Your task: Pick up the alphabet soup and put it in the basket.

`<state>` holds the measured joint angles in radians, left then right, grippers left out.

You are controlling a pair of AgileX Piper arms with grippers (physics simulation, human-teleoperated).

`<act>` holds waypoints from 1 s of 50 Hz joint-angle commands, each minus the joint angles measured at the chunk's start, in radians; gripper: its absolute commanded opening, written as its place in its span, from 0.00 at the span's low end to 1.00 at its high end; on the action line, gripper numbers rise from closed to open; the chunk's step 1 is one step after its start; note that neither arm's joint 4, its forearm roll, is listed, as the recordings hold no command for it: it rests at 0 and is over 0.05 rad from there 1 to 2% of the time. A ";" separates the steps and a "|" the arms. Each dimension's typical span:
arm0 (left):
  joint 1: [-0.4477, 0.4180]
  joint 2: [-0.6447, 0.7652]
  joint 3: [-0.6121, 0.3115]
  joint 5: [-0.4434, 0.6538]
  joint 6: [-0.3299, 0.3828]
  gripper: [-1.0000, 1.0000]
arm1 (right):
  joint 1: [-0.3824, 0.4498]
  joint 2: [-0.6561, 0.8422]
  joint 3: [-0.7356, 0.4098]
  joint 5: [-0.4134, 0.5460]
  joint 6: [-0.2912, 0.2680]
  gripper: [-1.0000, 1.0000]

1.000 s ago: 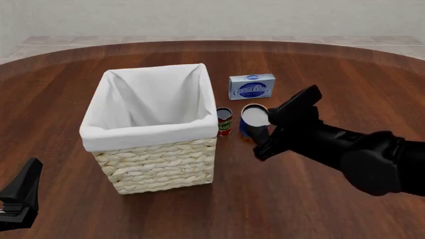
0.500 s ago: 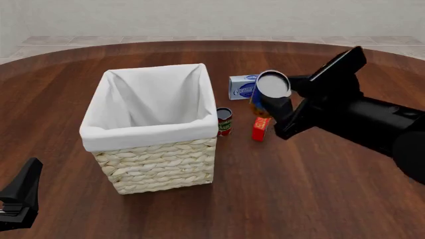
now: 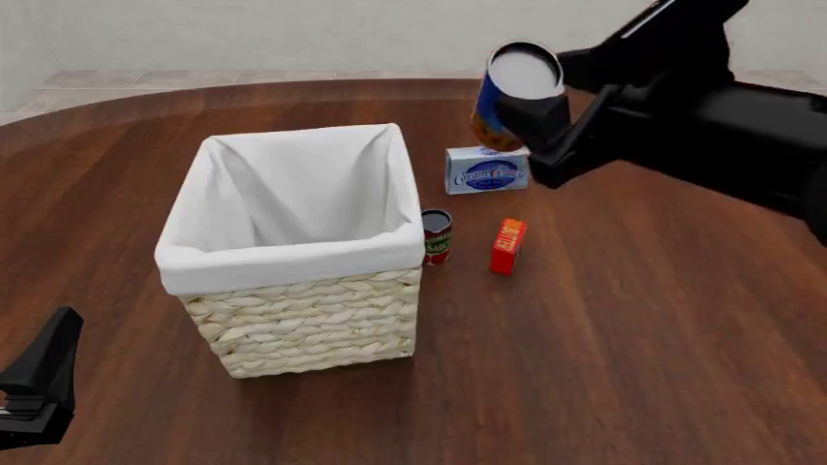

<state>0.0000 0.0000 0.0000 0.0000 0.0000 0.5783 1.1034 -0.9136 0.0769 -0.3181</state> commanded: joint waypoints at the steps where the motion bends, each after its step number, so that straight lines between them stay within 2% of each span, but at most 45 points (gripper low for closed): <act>1: 0.000 0.000 0.000 0.000 0.000 1.00 | 0.066 0.049 -0.124 0.025 0.023 0.00; 17: 0.000 0.000 0.000 0.000 0.000 1.00 | 0.178 0.204 -0.259 0.027 0.062 0.00; 36: 0.000 0.000 0.000 0.000 0.000 1.00 | 0.224 0.358 -0.396 0.045 0.079 0.00; 50: 0.000 0.000 0.000 0.000 0.000 1.00 | 0.265 0.420 -0.443 0.086 0.102 0.00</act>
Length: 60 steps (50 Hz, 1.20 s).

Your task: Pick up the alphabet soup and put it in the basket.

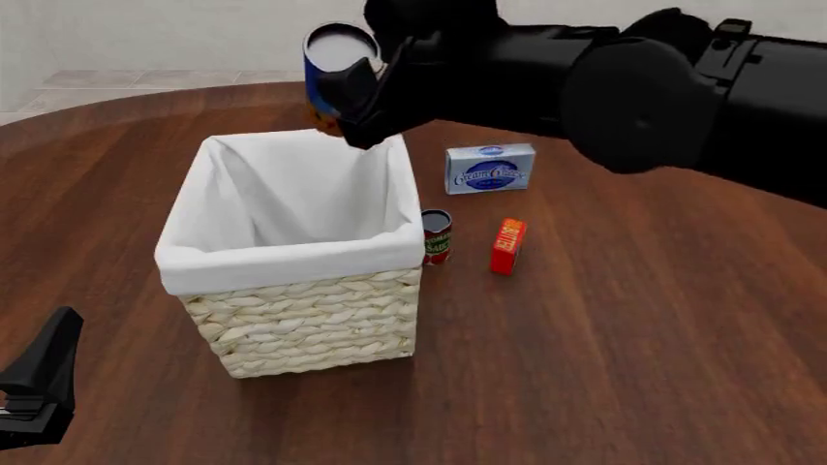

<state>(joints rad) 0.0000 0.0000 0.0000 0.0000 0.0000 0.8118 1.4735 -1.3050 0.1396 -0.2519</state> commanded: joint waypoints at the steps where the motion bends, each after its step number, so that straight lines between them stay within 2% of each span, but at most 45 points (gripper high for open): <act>1: 0.000 0.000 0.000 0.000 0.000 1.00 | 0.038 0.056 -0.056 0.031 0.039 0.00; 13: 0.000 0.000 0.000 0.000 0.000 1.00 | 0.040 0.116 -0.136 0.099 0.013 0.00; 27: 0.000 0.000 0.000 0.000 0.000 1.00 | 0.069 0.179 -0.254 0.199 0.029 0.00; 39: 0.000 0.000 0.000 0.000 0.000 1.00 | 0.093 0.249 -0.313 0.266 0.013 0.00; 60: 0.000 0.000 0.000 0.000 0.000 1.00 | 0.087 0.343 -0.360 0.313 0.002 0.00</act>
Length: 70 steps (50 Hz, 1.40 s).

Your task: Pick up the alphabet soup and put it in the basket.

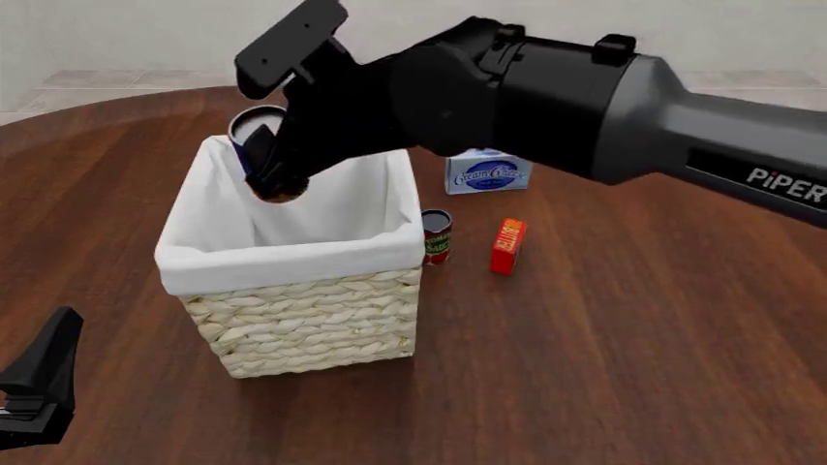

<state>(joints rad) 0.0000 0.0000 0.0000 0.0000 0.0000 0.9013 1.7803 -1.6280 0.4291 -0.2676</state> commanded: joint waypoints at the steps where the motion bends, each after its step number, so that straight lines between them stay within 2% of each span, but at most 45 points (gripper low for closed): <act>1: 0.000 0.000 0.000 0.000 0.000 1.00 | -0.002 0.038 -0.038 0.024 0.017 0.00; 35: 0.000 0.000 0.000 0.000 0.000 1.00 | -0.038 0.157 -0.082 0.079 -0.007 0.00; 59: 0.000 0.000 0.000 0.000 0.000 1.00 | -0.031 0.176 -0.061 0.082 -0.019 0.00; 60: 0.000 0.000 0.000 0.000 0.000 1.00 | -0.028 0.174 -0.060 0.083 -0.018 1.00; 70: 0.000 0.000 0.000 0.000 0.000 1.00 | -0.035 0.174 -0.062 0.078 -0.017 1.00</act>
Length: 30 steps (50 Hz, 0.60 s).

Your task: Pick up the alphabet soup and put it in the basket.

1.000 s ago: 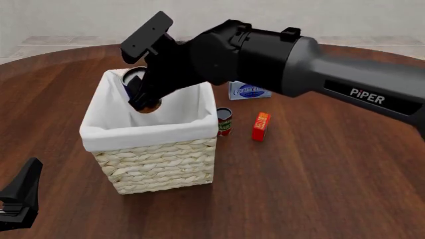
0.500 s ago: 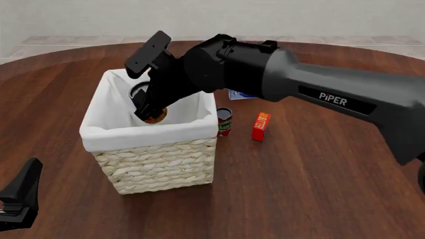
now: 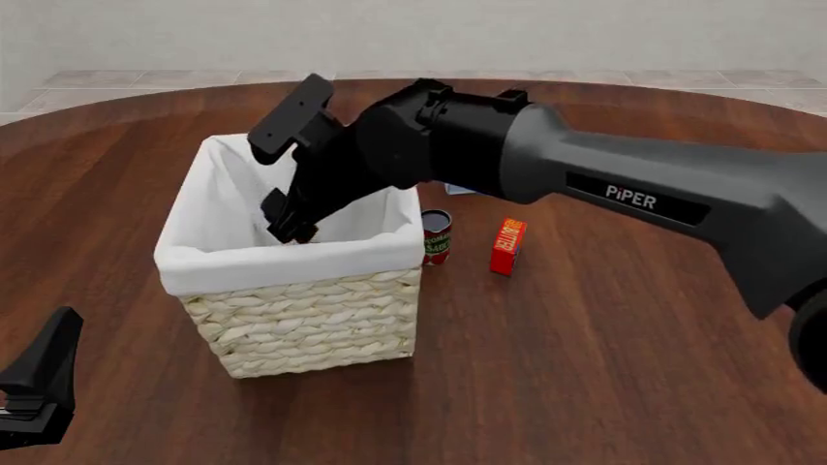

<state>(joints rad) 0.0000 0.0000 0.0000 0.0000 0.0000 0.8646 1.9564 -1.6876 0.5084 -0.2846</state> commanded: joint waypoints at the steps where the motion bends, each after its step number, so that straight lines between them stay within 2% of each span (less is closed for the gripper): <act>1: 0.000 0.000 0.000 0.000 0.000 1.00 | 0.002 -0.003 -0.003 -0.001 0.001 1.00; 30: 0.000 0.000 0.000 0.000 0.000 1.00 | 0.029 -0.107 -0.015 0.020 -0.014 1.00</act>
<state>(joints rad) 0.0000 0.0000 0.0000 0.0000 0.0000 0.8827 1.8960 -1.6951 0.5188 -0.2891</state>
